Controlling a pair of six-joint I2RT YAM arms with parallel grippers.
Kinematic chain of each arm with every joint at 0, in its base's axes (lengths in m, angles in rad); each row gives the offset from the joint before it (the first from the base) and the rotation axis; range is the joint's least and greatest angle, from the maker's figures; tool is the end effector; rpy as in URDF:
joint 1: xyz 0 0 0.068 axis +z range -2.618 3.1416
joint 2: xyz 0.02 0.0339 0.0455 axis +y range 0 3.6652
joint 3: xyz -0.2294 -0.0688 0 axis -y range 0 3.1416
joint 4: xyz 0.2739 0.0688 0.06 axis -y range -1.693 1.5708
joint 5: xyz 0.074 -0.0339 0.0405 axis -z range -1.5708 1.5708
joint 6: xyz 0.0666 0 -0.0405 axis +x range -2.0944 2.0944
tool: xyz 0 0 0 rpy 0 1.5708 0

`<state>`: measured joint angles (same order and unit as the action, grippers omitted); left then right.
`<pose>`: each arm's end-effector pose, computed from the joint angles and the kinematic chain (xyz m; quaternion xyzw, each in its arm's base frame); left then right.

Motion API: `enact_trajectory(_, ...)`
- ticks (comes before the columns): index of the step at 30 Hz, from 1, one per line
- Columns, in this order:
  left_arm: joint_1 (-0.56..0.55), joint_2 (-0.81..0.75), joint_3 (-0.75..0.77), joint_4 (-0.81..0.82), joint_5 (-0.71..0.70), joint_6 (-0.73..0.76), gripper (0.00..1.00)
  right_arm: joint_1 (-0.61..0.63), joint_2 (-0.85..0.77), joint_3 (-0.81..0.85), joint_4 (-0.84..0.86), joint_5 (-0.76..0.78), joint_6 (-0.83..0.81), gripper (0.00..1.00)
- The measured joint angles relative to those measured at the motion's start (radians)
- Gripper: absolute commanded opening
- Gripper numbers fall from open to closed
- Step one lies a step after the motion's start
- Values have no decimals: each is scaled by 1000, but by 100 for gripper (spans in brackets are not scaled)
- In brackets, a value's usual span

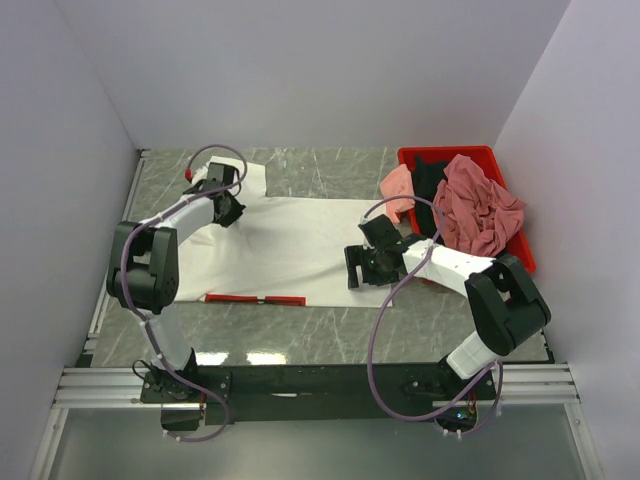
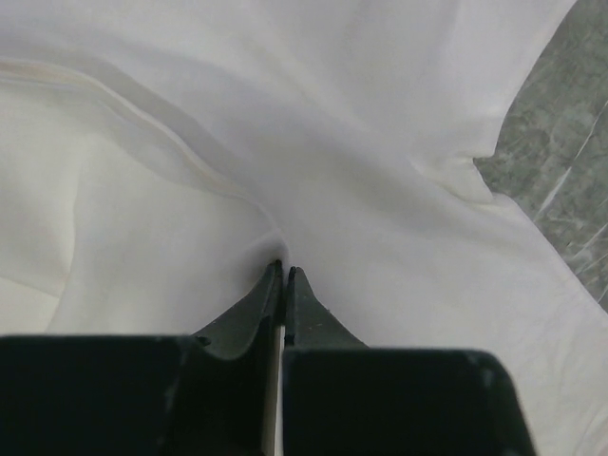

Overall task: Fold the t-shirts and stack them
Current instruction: Fold the tshirt

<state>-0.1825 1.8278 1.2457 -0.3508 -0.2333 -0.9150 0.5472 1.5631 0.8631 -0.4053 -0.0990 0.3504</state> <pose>0.4185 -0.0616 0.1234 -0.3718 0.8675 -0.0682 0.3234 0.2778 0.1770 0.0870 -0.1068 0.9660 0.1433 0.1867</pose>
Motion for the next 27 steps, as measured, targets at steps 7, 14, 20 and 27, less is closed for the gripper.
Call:
enact_trajectory(7, -45, 57, 45, -18, 0, 33, 3, 0, 7, 1, 0, 2, 0, 86)
enact_trajectory(14, -78, 99, 86, -36, -5, 71, 1, -2, 8, 1, 0, 2, 0, 86)
enact_trajectory(20, -87, 104, 98, -43, -39, 80, 2, -2, 8, 1, 0, 2, 0, 86)
enact_trajectory(27, -86, 126, 169, -77, -100, 88, 74, -2, 8, 1, 0, 2, 0, 86)
